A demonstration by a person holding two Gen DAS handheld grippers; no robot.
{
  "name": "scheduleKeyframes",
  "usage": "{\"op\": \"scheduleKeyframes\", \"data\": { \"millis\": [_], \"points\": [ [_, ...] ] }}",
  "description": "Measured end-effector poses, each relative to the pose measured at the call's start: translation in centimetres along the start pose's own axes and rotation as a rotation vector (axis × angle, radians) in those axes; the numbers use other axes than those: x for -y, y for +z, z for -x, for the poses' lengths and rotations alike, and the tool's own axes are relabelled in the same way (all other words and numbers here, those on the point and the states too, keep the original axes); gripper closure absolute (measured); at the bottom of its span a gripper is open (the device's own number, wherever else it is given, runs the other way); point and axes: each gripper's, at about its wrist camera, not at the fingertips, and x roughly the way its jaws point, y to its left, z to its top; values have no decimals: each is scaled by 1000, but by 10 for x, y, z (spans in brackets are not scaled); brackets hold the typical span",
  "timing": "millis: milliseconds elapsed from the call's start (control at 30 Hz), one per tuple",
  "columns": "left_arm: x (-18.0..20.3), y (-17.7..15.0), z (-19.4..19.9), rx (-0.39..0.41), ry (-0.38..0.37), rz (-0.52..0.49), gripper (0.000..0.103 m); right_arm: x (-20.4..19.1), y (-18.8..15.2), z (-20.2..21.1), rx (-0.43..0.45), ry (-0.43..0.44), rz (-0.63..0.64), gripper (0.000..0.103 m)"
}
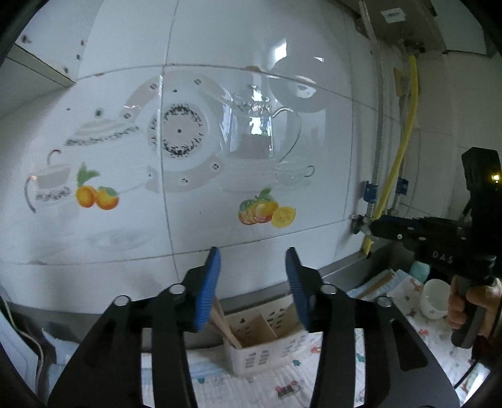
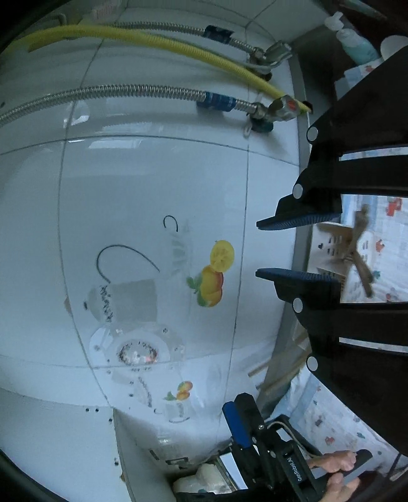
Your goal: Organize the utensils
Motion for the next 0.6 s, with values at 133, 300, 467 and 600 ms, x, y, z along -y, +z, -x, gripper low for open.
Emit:
{"op": "scheduleKeyframes", "data": {
  "millis": [133, 300, 467, 600],
  "points": [
    [6, -10, 24, 6, 6, -9, 38, -6, -12, 24, -10, 7, 10, 67],
    [12, -33, 59, 3, 4, -15, 22, -14, -36, 57, -31, 41, 3, 56],
    [17, -54, 91, 3, 23, -30, 11, -24, -61, 94, -39, 75, -2, 48],
    [17, -63, 115, 3, 30, -26, 7, -28, -70, 123, -29, 95, -4, 41]
  ]
}}
